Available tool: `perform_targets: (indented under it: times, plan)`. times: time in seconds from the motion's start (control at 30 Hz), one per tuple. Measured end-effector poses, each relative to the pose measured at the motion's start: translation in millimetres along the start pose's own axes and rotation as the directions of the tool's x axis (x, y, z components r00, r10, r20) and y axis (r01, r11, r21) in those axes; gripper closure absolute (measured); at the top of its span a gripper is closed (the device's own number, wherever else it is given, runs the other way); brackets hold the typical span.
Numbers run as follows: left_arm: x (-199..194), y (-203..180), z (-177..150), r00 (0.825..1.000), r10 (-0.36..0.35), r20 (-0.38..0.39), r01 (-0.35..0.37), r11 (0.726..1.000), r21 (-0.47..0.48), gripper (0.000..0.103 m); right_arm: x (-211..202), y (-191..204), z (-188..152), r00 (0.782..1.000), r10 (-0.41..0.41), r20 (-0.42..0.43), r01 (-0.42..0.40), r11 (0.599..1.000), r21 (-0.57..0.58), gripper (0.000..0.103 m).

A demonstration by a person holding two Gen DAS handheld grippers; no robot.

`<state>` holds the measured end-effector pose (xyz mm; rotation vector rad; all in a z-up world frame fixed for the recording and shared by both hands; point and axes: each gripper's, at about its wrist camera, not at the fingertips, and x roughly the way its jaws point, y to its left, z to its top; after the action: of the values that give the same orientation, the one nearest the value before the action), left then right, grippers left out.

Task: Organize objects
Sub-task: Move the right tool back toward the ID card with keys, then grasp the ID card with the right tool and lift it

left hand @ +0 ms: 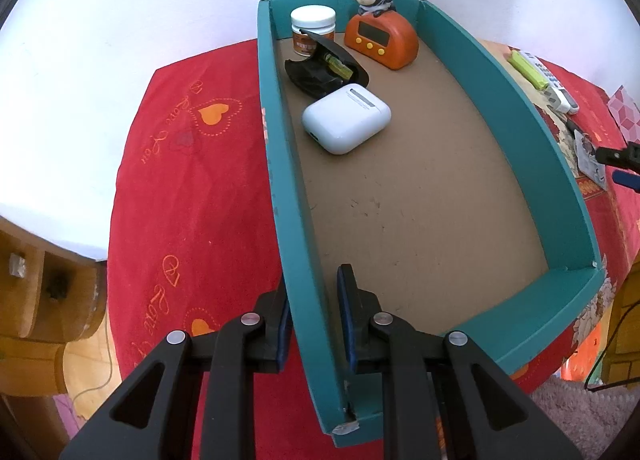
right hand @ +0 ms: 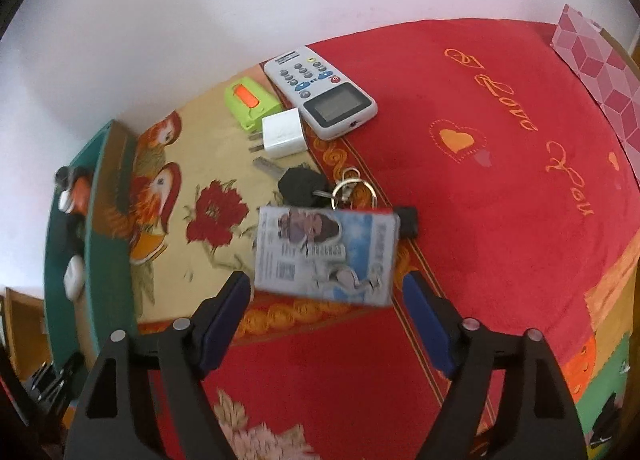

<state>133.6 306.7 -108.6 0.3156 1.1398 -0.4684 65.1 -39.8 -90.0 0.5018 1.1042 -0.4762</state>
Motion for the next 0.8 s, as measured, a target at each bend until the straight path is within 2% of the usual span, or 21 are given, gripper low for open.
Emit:
perform_targets:
  times: [0.2,0.53,0.63,0.8]
  plan:
    - [0,-2,0,1.0,0.002,0.001,-0.002,1.0,0.005,0.083,20,10,9,0.995,-0.099,0.005,0.098,0.995,0.012,0.024]
    - [0,-3,-1,1.0,-0.006,0.005,0.006,1.0,0.015,0.083,20,21,12,0.997,-0.065,0.029,0.063,0.997,0.047,0.023]
    - [0,-3,-1,1.0,-0.007,0.006,0.007,1.0,0.019,0.083,23,27,9,0.997,-0.065,0.035,0.064,0.997,0.031,0.017]
    - [-1,-3,0,1.0,-0.008,0.005,0.008,1.0,0.021,0.083,27,31,8,1.0,0.008,-0.025,-0.009,0.999,-0.031,0.016]
